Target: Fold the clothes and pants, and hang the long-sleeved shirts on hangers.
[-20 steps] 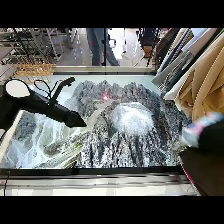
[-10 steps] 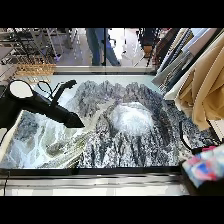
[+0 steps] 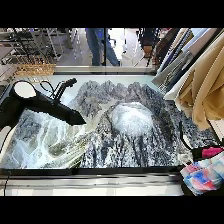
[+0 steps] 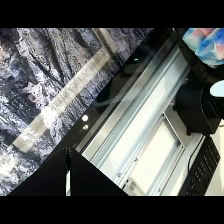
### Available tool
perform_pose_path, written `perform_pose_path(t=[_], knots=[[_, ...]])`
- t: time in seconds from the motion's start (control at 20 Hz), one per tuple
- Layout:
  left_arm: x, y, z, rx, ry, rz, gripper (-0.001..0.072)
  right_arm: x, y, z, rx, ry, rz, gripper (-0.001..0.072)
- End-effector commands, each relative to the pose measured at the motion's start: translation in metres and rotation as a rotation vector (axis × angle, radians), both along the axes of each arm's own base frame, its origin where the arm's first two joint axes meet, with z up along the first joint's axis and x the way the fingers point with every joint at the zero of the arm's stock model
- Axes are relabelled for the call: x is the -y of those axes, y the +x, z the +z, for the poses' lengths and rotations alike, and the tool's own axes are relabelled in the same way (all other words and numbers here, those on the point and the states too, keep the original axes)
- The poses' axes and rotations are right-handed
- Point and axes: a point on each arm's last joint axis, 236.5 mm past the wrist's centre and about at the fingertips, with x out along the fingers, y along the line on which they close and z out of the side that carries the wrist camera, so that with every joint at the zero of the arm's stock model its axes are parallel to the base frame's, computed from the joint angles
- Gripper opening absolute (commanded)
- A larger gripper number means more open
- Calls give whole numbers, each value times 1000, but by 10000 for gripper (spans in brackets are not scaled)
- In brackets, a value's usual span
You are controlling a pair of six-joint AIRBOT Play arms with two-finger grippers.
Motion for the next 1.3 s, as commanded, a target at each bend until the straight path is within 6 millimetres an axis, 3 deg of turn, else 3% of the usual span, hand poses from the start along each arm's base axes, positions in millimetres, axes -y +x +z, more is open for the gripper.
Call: perform_pose_path(t=[0.0, 0.1, 0.2, 0.3, 0.45, 0.55, 0.6, 0.65, 0.7, 0.75, 0.8, 0.95, 1.25], knots=[[-5, 3, -6, 5, 27, 9, 16, -10, 122, 64, 307, -100, 249, 648], [-28, 10, -22, 28, 149, 27, 16, -59, 195, 73, 429, -38, 454, 646], [-70, 19, -42, 32, 327, 91, 16, -131, 251, 66, 466, 60, 685, 646], [-118, 23, -50, 6, 484, 212, 16, -219, 284, 47, 437, 166, 933, 638], [-185, 16, -43, -40, 635, 385, 17, -348, 315, 12, 429, 195, 1266, 638], [-218, 15, -38, -41, 677, 461, 17, -395, 352, 0, 486, -37, 1435, 636], [-229, 15, -38, -52, 674, 494, 16, -408, 376, 7, 538, -212, 1508, 632], [-236, 15, -38, -61, 668, 517, 17, -418, 398, 22, 602, -374, 1561, 576], [-243, 15, -38, -68, 668, 537, 17, -427, 417, 41, 674, -517, 1599, 414], [-249, 14, -38, -73, 668, 550, 16, -436, 432, 61, 759, -627, 1629, 166], [-253, 14, -38, -77, 668, 561, 17, -441, 442, 76, 829, -692, 1629, 34], [-256, 13, -38, -80, 668, 571, 17, -446, 453, 97, 930, -739, 1585, 19], [-256, 13, -38, -80, 668, 571, 17, -447, 453, 98, 933, -741, 1585, 20]])
